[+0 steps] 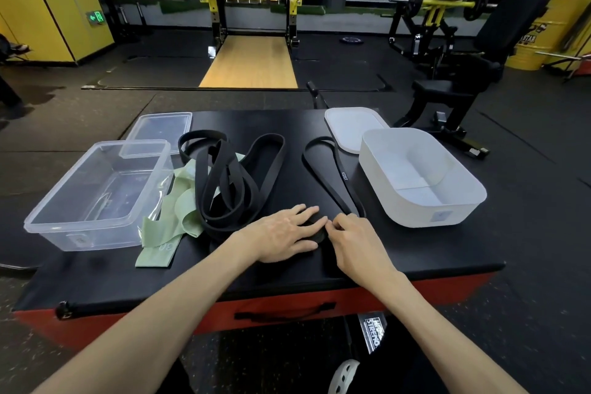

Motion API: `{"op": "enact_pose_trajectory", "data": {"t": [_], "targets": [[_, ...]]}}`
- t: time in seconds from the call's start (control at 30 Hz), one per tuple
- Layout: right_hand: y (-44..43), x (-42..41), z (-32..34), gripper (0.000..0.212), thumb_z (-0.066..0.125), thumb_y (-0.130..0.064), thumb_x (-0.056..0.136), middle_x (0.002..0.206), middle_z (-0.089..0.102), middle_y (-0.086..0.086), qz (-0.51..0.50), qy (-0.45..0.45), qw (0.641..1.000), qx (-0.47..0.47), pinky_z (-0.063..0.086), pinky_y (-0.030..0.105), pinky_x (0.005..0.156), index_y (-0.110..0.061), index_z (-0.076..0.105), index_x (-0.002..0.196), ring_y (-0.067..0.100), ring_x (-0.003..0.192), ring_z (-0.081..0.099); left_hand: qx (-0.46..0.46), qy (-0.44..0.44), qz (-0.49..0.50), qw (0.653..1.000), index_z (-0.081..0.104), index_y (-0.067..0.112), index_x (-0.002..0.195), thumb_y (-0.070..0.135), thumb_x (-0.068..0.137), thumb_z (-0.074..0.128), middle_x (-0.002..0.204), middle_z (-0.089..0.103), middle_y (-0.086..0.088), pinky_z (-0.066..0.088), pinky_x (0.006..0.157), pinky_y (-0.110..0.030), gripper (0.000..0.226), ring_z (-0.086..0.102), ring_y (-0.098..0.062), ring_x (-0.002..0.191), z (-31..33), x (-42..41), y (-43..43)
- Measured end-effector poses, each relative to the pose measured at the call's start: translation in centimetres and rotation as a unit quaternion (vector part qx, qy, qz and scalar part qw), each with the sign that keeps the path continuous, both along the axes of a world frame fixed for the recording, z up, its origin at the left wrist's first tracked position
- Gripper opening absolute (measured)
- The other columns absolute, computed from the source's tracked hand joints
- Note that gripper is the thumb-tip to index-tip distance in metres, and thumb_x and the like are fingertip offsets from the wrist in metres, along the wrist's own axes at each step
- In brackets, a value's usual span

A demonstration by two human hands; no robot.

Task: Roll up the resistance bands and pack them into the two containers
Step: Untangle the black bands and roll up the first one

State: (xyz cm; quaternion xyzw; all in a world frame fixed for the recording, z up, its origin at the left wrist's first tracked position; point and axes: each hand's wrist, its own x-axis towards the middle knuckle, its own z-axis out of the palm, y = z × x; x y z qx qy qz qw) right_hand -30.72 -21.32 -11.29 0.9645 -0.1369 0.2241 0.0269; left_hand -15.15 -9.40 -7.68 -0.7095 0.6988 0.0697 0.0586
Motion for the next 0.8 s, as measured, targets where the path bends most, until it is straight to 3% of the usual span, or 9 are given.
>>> {"op": "enact_pose_trajectory", "data": {"t": [0.1,0.27,0.47,0.63,0.8], "targets": [[-0.3,-1.0,0.1,0.037,0.071,-0.01,0.075,0.08,0.053,-0.001,-0.023,-0.026,0.999,0.041,0.046,0.035,0.073,-0.015,0.069,0.112,0.023,0.072,0.054,-0.037,0.025,0.038,0.998,0.006,0.03,0.152,0.05,0.1,0.023,0.161,0.002,0.0,0.005,0.12,-0.032,0.058,0.0,-0.02,0.147,-0.9,-0.4,0.4],[-0.6,-1.2,0.2,0.05,0.077,-0.004,0.066,0.076,0.052,0.0,-0.039,0.0,0.999,0.024,0.046,0.033,0.068,-0.015,0.068,0.115,0.022,0.067,0.052,-0.081,-0.01,0.076,0.994,0.009,0.029,0.152,0.051,0.1,0.021,0.161,0.008,-0.002,0.009,0.12,-0.033,0.058,0.005,-0.021,0.147,-1.7,-1.4,0.6],[-0.1,-1.2,-0.1,0.022,0.078,-0.008,0.074,0.076,0.059,0.004,-0.05,-0.048,0.996,0.048,0.048,0.034,0.061,-0.008,0.066,0.093,0.025,0.067,0.056,-0.102,-0.027,0.118,0.987,0.009,0.027,0.152,0.051,0.101,0.02,0.16,0.009,-0.003,0.011,0.119,-0.035,0.058,0.008,-0.023,0.146,-2.2,-2.5,0.6],[-0.3,-1.1,-0.3,0.016,0.074,-0.005,0.076,0.076,0.059,0.004,-0.035,-0.064,0.996,0.049,0.046,0.034,0.06,-0.007,0.069,0.091,0.025,0.065,0.054,-0.113,-0.023,0.129,0.985,0.009,0.026,0.152,0.05,0.101,0.021,0.16,0.009,-0.003,0.011,0.12,-0.034,0.058,0.008,-0.023,0.146,-2.4,-2.8,0.7],[-0.4,-0.6,-0.4,0.014,0.072,-0.002,0.077,0.075,0.056,0.005,-0.033,-0.059,0.997,0.046,0.043,0.032,0.057,-0.006,0.07,0.091,0.025,0.063,0.051,-0.125,-0.032,0.157,0.979,0.008,0.026,0.152,0.051,0.101,0.018,0.159,0.01,-0.005,0.021,0.116,-0.037,0.058,0.012,-0.026,0.143,-2.7,-3.6,0.7]]}}
